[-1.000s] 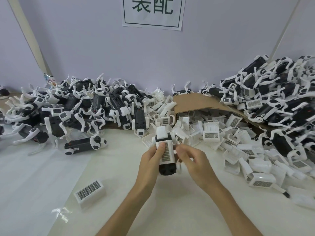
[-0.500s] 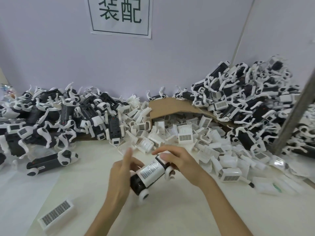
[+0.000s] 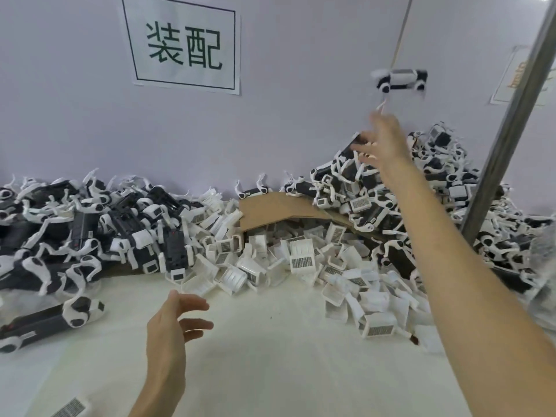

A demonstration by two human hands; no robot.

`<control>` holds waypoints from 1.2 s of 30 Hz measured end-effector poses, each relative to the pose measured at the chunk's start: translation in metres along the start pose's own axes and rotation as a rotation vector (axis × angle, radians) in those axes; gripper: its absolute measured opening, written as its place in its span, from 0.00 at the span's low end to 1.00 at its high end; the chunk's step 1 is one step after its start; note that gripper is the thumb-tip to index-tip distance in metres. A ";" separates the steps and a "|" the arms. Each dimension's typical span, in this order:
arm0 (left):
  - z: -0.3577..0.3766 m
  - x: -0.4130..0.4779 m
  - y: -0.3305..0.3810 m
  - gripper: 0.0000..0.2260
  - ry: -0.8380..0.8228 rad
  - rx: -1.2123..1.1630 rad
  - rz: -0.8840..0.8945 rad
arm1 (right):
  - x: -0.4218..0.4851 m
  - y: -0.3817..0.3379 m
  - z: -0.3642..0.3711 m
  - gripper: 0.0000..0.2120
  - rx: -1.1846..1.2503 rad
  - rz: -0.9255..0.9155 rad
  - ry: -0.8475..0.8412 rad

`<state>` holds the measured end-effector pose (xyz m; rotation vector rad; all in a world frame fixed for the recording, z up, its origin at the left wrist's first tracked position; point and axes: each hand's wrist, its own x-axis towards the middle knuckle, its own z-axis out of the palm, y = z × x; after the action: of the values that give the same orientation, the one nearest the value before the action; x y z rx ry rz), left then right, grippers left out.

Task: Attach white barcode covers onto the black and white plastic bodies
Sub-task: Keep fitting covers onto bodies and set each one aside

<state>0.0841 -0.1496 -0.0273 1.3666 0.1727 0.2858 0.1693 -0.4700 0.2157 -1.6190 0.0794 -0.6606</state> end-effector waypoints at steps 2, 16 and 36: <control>-0.001 0.000 0.001 0.21 0.005 0.001 -0.006 | -0.021 0.029 0.016 0.21 -0.182 -0.097 -0.021; -0.006 -0.001 0.007 0.10 0.108 0.099 0.071 | -0.176 0.197 0.073 0.16 -0.631 -0.131 -0.167; -0.017 0.069 0.017 0.31 0.063 0.160 -0.137 | -0.172 0.199 0.069 0.26 -0.564 -0.174 -0.257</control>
<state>0.1428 -0.1102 -0.0105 1.4977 0.3464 0.2038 0.1224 -0.3710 -0.0328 -2.2636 -0.0726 -0.5851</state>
